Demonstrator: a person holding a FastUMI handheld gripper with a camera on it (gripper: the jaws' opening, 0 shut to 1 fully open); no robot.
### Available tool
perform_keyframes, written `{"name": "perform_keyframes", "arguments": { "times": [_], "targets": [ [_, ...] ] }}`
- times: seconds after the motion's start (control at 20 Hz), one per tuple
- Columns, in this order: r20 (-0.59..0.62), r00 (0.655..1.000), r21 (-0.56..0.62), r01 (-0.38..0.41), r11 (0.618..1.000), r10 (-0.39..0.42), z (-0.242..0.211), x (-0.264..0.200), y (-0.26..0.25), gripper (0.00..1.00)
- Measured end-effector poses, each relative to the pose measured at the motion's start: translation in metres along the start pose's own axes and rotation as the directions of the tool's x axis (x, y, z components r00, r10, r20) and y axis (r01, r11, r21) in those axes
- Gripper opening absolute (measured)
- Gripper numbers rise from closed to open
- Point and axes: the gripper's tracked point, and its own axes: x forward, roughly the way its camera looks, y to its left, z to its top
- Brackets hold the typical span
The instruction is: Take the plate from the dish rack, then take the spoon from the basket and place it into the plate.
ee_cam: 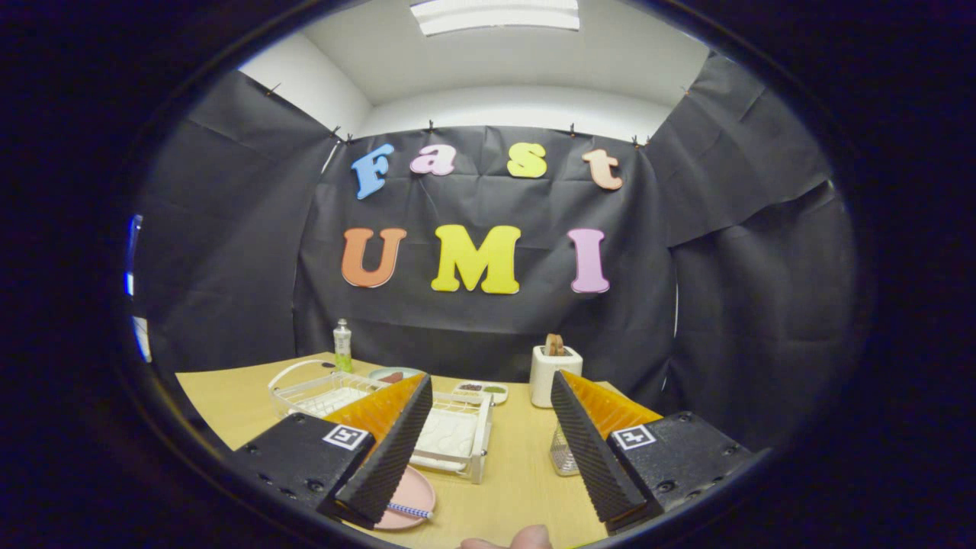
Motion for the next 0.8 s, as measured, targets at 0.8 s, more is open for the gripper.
{"name": "perform_keyframes", "arguments": {
  "times": [0.8],
  "targets": [
    [-0.017,1.0,0.036,0.0,0.999,0.001,-0.012,-0.007,0.008,1.0]
  ]
}}
